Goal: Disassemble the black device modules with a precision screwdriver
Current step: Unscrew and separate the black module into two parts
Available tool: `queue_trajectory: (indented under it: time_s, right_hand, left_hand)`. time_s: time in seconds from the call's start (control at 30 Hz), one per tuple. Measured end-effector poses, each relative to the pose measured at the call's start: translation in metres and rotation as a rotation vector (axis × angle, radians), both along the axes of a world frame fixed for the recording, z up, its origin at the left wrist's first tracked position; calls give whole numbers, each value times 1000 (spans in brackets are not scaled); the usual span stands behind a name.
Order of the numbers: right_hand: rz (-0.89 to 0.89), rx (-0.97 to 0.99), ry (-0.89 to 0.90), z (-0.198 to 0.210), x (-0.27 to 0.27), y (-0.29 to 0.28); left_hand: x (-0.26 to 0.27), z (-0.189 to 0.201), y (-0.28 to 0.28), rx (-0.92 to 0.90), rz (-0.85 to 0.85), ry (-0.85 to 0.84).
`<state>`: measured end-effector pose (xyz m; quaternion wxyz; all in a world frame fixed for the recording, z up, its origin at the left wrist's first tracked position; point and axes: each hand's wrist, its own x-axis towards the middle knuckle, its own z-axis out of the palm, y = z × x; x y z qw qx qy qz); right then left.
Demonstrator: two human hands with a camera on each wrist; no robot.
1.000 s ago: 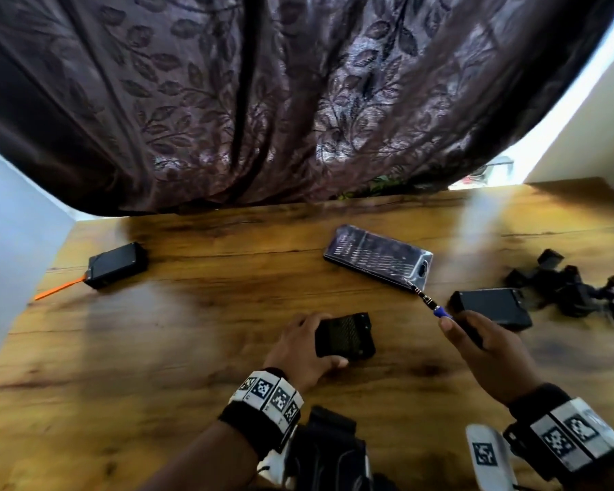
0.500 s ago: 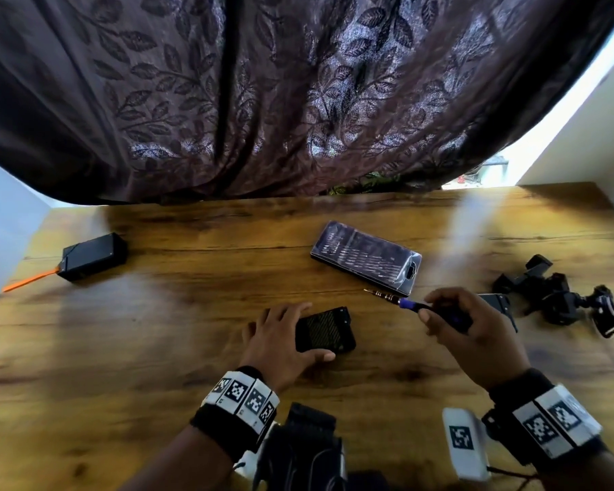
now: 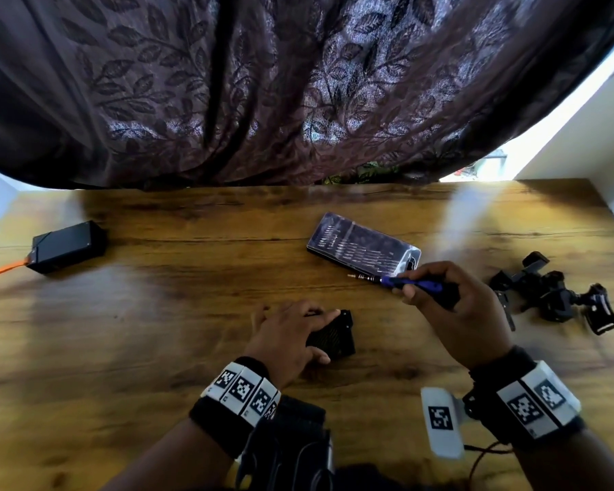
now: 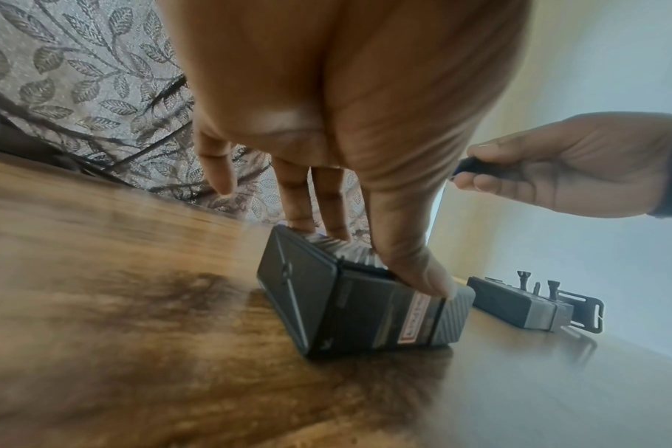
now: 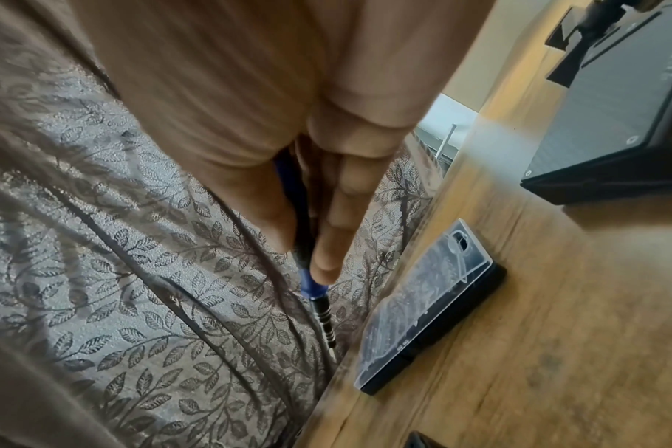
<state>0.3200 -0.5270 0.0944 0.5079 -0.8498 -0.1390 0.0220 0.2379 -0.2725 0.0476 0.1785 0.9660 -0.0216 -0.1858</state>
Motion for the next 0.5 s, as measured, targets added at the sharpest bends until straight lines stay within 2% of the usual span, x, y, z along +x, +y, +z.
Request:
queue_trajectory:
  time_s: [0.1, 0.5]
  right_hand:
    - [26, 33, 55, -1, -5, 1]
    - [48, -111, 51, -1, -12, 6]
  left_hand:
    - [-1, 2, -1, 30, -15, -7]
    - [-3, 2, -9, 143, -38, -73]
